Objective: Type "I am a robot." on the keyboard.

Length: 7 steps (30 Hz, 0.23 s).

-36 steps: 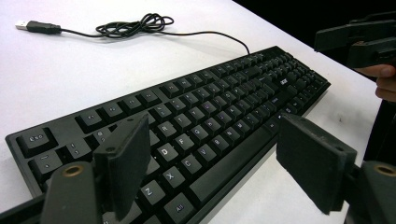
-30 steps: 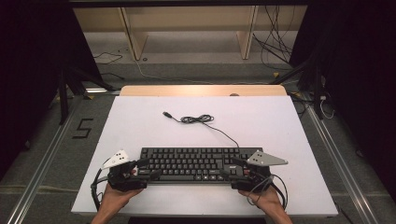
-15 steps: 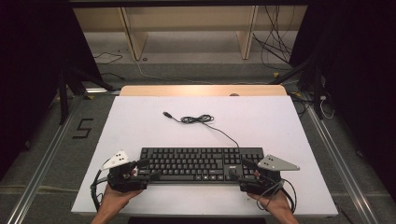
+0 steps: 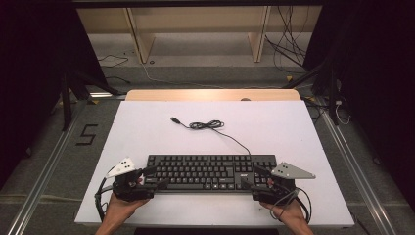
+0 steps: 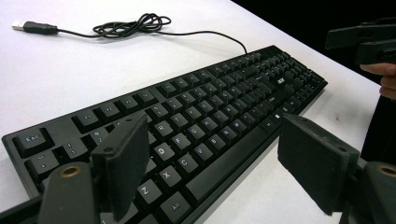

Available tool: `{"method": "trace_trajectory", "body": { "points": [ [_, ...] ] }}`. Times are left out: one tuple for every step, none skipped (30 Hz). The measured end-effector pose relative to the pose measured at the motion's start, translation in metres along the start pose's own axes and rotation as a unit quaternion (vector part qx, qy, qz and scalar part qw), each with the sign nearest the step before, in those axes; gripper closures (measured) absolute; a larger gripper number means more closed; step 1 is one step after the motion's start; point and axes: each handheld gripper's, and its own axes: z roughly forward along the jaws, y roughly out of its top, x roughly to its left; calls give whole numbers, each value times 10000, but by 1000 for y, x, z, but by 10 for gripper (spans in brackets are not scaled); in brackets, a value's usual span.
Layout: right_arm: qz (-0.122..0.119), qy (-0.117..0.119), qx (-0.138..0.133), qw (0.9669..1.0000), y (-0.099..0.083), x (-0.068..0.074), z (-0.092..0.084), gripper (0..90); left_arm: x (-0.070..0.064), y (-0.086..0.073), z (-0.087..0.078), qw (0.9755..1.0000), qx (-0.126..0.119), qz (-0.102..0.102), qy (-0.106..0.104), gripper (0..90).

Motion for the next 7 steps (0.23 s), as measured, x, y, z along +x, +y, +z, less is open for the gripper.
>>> {"method": "trace_trajectory", "body": {
  "points": [
    [-5,2,4,10000,0,0,0,308,0,0,0,10000,-3,0,4,246],
    [-10,1,2,10000,0,0,0,308,0,0,0,10000,-3,2,8,246],
    [-10,2,0,10000,0,0,0,308,0,0,0,10000,-1,-1,9,246],
    [-5,5,0,10000,0,0,0,308,0,0,0,10000,-2,-3,11,246],
    [-6,6,-1,10000,0,0,0,308,0,0,0,10000,-5,-7,11,246],
    [-7,5,-1,10000,0,0,0,308,0,0,0,10000,-5,-8,13,246],
    [-8,4,0,10000,0,0,0,308,0,0,0,10000,-7,-8,13,246]
  ]
}}
